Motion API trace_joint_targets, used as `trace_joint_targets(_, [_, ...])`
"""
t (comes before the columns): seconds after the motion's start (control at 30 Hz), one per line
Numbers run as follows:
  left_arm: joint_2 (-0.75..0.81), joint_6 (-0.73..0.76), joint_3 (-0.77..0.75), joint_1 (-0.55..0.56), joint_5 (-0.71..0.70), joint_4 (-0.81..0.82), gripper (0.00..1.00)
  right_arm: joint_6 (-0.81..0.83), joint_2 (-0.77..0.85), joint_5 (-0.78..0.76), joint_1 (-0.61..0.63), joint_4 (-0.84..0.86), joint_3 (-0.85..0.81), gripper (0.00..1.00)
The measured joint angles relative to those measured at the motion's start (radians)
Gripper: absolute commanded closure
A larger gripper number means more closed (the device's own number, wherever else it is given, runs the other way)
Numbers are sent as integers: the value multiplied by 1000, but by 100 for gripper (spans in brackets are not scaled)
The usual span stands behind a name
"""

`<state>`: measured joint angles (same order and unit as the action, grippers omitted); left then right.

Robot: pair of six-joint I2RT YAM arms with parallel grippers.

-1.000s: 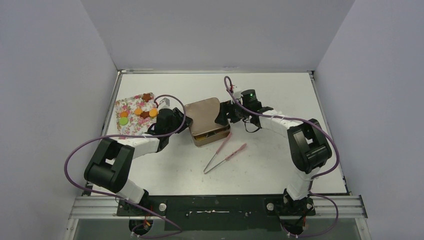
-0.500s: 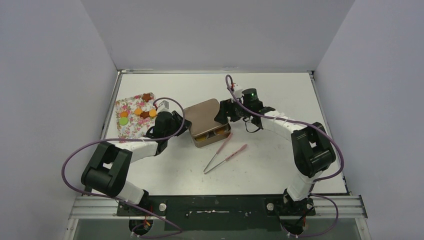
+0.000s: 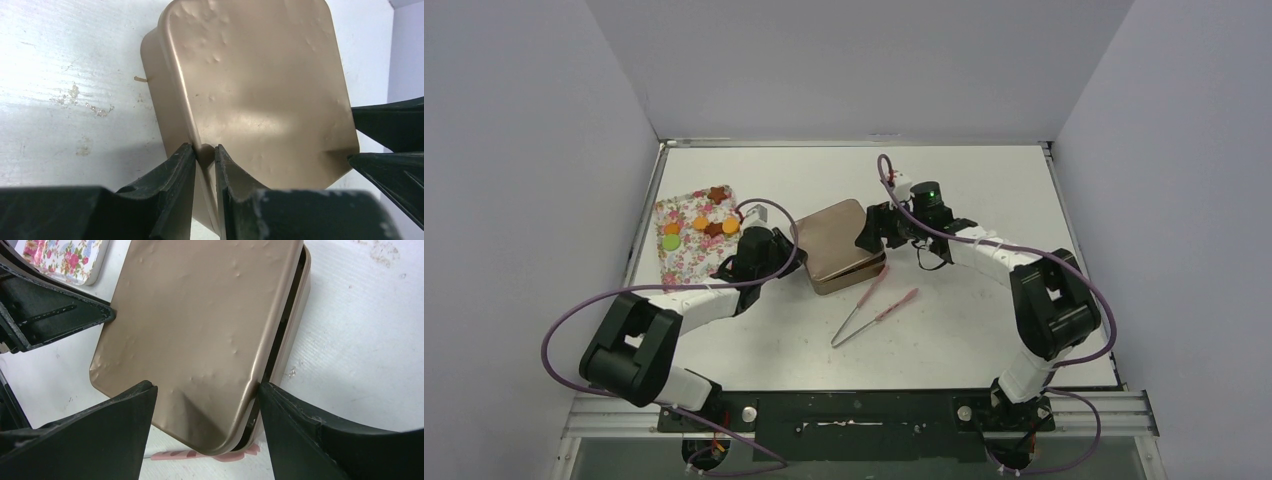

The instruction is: Pack the cookies

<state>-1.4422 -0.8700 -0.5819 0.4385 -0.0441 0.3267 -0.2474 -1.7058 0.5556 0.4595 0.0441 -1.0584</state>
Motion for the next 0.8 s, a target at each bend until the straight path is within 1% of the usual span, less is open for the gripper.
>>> trace_joint_targets(0.33, [4,53,-10,31,-39,-26,82,-4,20,-10,1,27,58,26])
trace_joint_targets(0.6, [3,74,-24,60,-62,-48,77,-4,33,-63,8,54,78,25])
trace_joint_targets(0.8, [2,90,-28,85,-80,-55,76,-10,72,-106,18,61,106,21])
